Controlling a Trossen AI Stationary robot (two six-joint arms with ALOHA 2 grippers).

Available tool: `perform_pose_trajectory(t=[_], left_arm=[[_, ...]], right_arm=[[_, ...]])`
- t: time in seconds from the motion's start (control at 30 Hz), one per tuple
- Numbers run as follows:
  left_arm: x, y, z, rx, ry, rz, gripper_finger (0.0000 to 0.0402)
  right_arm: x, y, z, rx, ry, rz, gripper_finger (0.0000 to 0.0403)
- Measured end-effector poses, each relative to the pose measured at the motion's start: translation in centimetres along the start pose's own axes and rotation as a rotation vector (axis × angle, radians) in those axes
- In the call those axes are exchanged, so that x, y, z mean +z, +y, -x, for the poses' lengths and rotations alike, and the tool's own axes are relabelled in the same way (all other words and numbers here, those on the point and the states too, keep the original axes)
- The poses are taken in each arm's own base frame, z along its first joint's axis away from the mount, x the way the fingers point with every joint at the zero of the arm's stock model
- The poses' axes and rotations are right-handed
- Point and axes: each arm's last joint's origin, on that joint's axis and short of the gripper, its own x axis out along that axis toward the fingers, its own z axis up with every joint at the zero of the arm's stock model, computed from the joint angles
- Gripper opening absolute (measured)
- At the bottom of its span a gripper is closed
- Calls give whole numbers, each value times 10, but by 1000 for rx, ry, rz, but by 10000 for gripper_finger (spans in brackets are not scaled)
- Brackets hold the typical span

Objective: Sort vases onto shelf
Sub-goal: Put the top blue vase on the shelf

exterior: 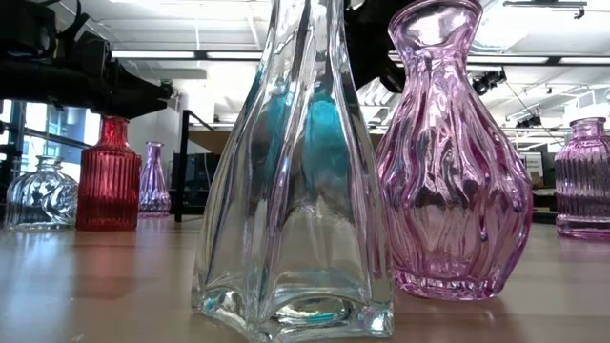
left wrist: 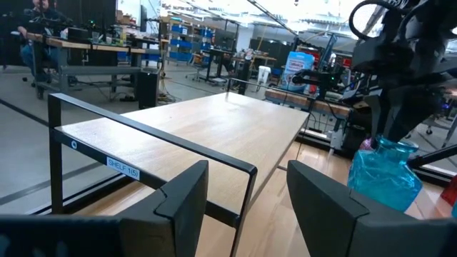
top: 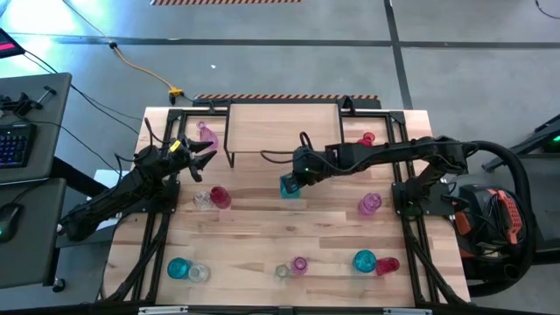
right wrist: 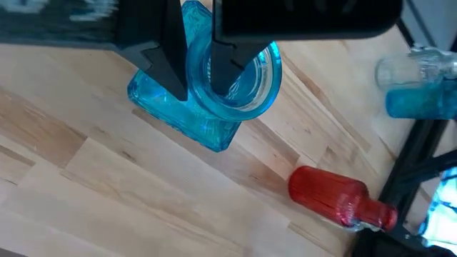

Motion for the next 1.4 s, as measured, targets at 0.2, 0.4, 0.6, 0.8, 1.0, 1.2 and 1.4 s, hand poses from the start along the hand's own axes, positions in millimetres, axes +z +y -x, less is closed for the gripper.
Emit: perform_pose_trajectory(t=[0.2, 0.4, 0.6, 0.8, 1.0, 1.2, 1.4], left_arm=[[0, 0, 0, 1, 0, 0, 184], [0, 0, 0, 1, 0, 0, 184], [0, 0, 0, 0, 0, 0, 184], [0, 0, 0, 1, 0, 0, 184], [0, 0, 0, 1, 0, 0, 184], [0, 0, 0, 0, 0, 0, 184], [0, 0, 0, 1, 0, 0, 184]], right_arm=[[8, 8, 13, 10, 5, -20, 9], [23, 12, 38, -52, 0, -7, 9], [47, 11, 64, -78, -21, 53, 9], [81, -3, 91, -101, -56, 126, 9], [114, -31, 117, -112, -110, 175, 9], [133, -66, 134, -129, -140, 185, 9], [153, -97, 144, -103, -140, 191, 9]])
